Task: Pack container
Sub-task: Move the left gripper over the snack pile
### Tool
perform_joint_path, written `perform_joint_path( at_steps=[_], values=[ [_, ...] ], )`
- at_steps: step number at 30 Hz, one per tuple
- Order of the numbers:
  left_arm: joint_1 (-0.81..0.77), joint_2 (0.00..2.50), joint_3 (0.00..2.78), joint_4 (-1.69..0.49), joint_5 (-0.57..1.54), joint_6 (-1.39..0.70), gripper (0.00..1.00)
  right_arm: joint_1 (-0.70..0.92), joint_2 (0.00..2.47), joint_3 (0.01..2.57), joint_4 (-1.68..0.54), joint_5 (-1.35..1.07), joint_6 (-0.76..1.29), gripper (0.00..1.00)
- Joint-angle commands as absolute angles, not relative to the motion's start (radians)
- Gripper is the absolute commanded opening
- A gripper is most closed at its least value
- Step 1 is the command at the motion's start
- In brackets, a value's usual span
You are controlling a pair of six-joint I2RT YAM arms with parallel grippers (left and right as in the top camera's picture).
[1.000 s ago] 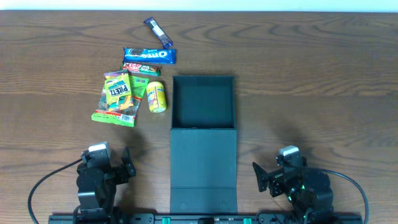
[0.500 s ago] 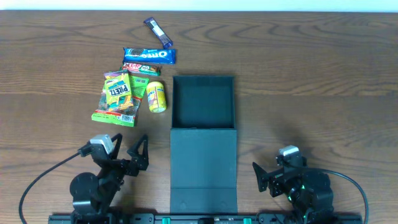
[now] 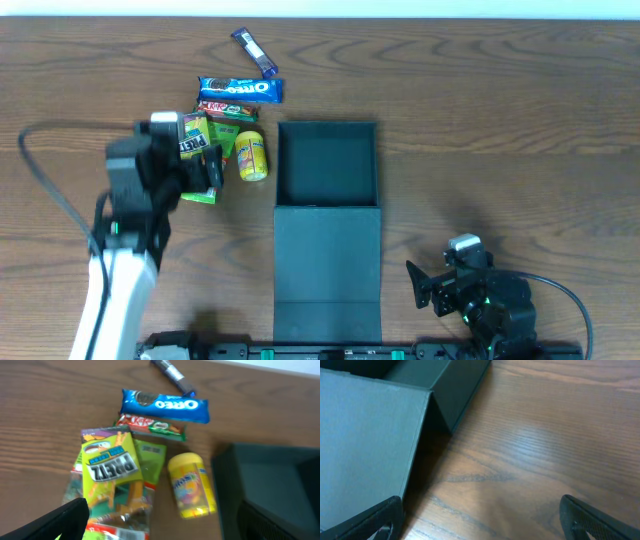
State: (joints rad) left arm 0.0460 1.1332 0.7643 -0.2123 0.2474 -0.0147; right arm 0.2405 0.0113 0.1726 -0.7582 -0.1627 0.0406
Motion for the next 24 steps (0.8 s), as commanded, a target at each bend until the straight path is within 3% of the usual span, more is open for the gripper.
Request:
perform_joint_path(
  at_steps=[1,7,18,21,24],
  values=[
    [0.05,1.282,0.893,-0.239,0.176,0.068,0.95,0.25,0.005,0.167,-0.759,-0.159,0.028,0.99],
    [0.024,1.459,1.032,-0.283,0.102,0.118,0.95,0.25,0.005,0.167,-0.759,-0.157,0.029,0.99],
    [0.018,1.512,1.046,-0.183,0.07,0.135,0.96,0.25,0.005,0.167,-0.75,-0.156,0.028,0.99],
    [0.018,1.512,1.046,-0.162,0.07,0.135,0.95,0.25,0.005,0.167,-0.64,-0.166,0.036,0.99],
    [0.017,1.512,1.046,-0.162,0.071,0.135,0.96,0.25,0.005,0.167,-0.421,-0.238,0.17,0.99]
  ],
)
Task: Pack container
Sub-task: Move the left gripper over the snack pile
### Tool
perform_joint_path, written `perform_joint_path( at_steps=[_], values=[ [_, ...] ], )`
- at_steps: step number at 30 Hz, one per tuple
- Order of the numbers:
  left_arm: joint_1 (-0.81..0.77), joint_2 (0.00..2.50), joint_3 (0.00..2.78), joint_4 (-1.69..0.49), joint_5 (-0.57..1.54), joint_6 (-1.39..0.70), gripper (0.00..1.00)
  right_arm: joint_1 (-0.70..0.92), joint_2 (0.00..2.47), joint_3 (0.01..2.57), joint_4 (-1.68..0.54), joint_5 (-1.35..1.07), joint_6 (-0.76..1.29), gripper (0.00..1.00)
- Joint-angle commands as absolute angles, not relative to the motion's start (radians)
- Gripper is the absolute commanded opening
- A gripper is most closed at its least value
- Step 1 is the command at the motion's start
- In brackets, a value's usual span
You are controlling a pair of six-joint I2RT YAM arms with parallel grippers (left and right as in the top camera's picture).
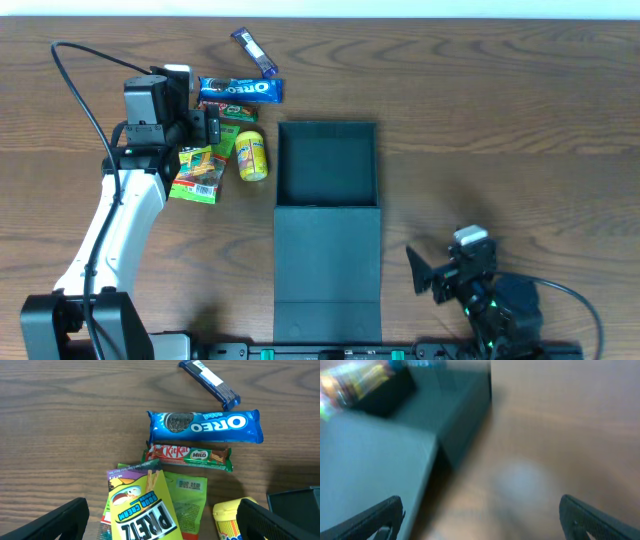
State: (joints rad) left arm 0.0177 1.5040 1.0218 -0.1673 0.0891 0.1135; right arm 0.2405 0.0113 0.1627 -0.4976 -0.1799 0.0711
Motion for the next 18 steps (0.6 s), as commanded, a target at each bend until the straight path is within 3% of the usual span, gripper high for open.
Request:
perform_joint_path(
  at_steps=[1,6,9,12,18],
  values=[
    [0.017,1.512,1.046,-0.16,0.072,0.135,0.95,0.25,0.005,0.167,-0.361,-0.257,0.206,0.99],
    [0.017,1.512,1.046,-0.159,0.08,0.135,0.95,0.249,0.005,0.167,-0.231,-0.246,0.326,0.99],
    [0.017,1.512,1.046,-0.16,0.083,0.134,0.96,0.249,0.008,0.167,-0.189,-0.117,0.37,0.99],
    [0.017,1.512,1.046,-0.16,0.131,0.134,0.95,0.242,0.046,0.167,-0.085,-0.056,0.332,0.99],
    [0.017,1.512,1.046,-0.16,0.158,0.123,0.96,0.207,0.365,0.238,0.144,-0.097,0.316,0.99]
  ],
)
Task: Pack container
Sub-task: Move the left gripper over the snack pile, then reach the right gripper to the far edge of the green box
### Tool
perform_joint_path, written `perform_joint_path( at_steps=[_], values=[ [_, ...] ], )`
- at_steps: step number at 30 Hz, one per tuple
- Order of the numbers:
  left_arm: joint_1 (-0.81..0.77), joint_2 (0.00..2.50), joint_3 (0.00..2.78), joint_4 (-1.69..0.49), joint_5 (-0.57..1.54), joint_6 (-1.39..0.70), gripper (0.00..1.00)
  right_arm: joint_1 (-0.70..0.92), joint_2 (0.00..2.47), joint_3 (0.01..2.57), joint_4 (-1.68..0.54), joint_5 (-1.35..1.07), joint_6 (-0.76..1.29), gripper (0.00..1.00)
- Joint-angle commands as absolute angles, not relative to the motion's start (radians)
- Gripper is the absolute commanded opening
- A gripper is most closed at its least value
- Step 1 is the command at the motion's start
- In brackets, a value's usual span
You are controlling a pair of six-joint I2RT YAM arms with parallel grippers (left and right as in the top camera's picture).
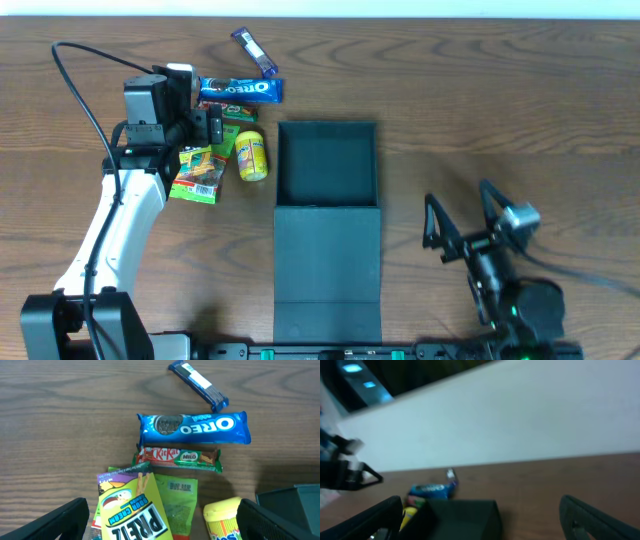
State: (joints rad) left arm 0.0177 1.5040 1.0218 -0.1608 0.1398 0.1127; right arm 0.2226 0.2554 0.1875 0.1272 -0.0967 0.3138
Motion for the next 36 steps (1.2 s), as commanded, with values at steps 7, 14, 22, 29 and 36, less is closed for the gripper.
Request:
perform_joint_path(
  at_steps=[7,14,22,29,36],
  values=[
    [0.017,1.512,1.046,-0.16,0.158,0.123,0.95,0.188,0.907,0.631,0.067,-0.268,0.105,0.99],
    [0.017,1.512,1.046,-0.178,0.158,0.123,0.95,0.189,1.339,1.161,-0.35,-0.427,-0.269,0.99],
    [0.017,1.512,1.046,-0.191,0.158,0.123,0.95,0.261,1.728,1.614,-0.678,-0.355,-0.58,0.99],
    [0.017,1.512,1.046,-0.222,0.158,0.123,0.95,0.381,1.853,1.658,-0.762,-0.314,-0.633,0.99],
    [0.017,1.512,1.046,-0.235,0.158,0.123,0.95,0.427,1.884,1.64,-0.696,-0.341,-0.604,0.99]
  ],
)
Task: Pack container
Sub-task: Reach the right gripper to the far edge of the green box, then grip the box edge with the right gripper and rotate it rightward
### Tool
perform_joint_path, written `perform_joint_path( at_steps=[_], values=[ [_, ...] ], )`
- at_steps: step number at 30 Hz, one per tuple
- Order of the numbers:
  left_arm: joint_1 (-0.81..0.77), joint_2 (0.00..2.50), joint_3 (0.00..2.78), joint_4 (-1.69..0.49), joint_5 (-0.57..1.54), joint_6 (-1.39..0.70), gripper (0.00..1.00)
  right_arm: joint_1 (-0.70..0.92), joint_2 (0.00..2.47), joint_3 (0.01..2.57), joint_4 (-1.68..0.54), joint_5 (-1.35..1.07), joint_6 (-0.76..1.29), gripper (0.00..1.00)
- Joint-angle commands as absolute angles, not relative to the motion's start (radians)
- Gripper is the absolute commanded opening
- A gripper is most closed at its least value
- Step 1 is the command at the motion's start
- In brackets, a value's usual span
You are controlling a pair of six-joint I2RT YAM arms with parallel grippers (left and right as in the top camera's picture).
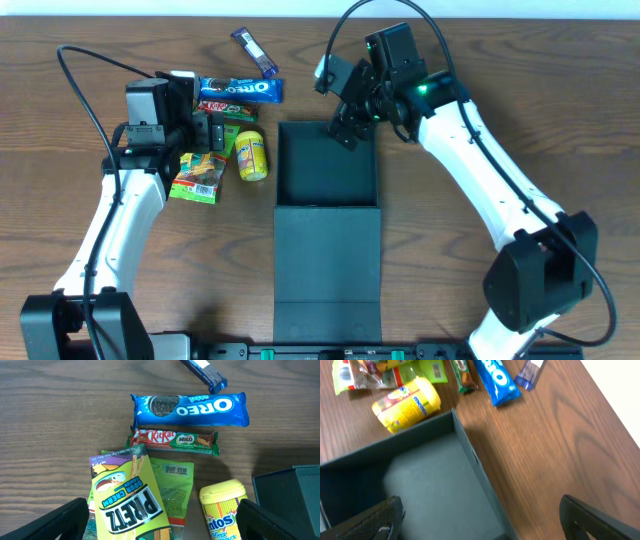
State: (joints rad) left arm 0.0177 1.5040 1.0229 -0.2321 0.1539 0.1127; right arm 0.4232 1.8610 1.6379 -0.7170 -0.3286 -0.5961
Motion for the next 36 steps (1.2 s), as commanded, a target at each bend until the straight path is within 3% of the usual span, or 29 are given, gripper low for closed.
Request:
perform_joint_path(
  at_steps=[1,10,14,20,23,26,30,36],
  values=[
    [0.017,1.512,1.046,-0.235,0.158,0.123,0.96,0.427,1.904,1.64,-0.675,-0.333,-0.604,0.99],
    [0.017,1.512,1.046,-0.235,0.158,0.123,0.95,0.427,2.057,1.64,-0.606,-0.183,-0.611,0.98],
    [0.017,1.512,1.046,-0.235,0.158,0.123,0.95,0.426,2.102,1.64,-0.582,-0.152,-0.611,0.87],
    [0.017,1.512,1.046,-0.235,0.157,0.124,0.96,0.426,2.144,1.64,-0.55,-0.111,-0.611,0.49],
    [0.017,1.512,1.046,-0.235,0.157,0.123,0.95,0.422,2.145,1.64,-0.551,-0.1,-0.611,0.48],
    [0.017,1.512,1.046,-0.235,0.157,0.123,0.95,0.412,2.145,1.64,-0.559,-0.072,-0.611,0.4],
    [0.017,1.512,1.046,-0.235,0.157,0.123,0.95,0.4,2.145,1.64,-0.595,0.04,-0.611,0.22],
    [0.017,1.512,1.046,-0.235,0.157,0.123,0.95,0.369,2.145,1.64,-0.675,0.11,-0.611,0.07]
  ],
)
